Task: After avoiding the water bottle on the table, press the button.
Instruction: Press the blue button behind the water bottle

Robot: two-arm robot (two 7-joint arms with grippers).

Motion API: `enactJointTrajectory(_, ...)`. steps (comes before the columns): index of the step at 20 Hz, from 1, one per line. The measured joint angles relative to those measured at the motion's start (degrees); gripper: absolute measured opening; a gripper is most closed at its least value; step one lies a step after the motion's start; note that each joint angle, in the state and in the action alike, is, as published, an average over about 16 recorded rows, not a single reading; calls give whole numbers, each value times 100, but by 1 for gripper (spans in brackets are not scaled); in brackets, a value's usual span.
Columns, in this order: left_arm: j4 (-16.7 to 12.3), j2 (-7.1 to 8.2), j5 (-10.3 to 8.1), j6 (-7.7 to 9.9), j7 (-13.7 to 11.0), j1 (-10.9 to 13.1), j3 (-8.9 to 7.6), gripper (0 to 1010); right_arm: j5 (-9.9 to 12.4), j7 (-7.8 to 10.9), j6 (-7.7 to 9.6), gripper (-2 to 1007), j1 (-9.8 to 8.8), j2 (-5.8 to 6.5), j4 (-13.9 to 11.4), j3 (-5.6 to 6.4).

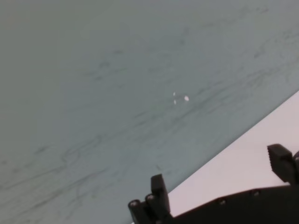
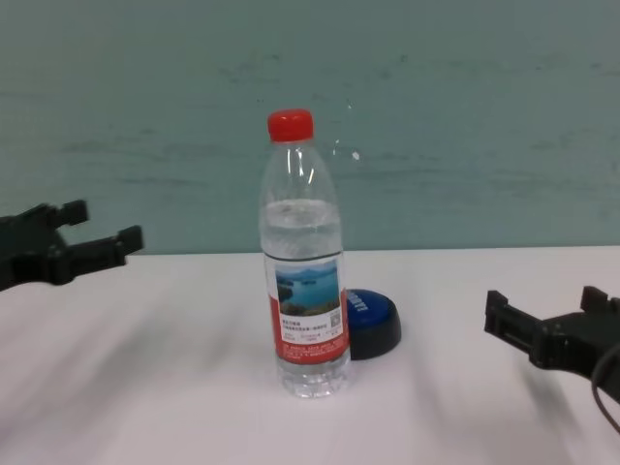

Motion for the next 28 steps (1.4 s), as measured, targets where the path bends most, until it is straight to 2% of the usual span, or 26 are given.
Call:
enactJointTrajectory(6,664,-229,23,-162,-227,-569,303,1000,0,0,0,1004,0,0,0,0)
enactJointTrajectory(13,1146,-452,55,-308,-388,-955,574,1000,0,0,0,1004,0,0,0,0)
enactJointTrajectory(21,1483,-631,89,-396,-446,-1173,756,1000,0,0,0,1004,0,0,0,0)
enactJointTrajectory(28,1574,-686,155,-358,-373,-1230,824,1000,0,0,0,1004,0,0,0,0)
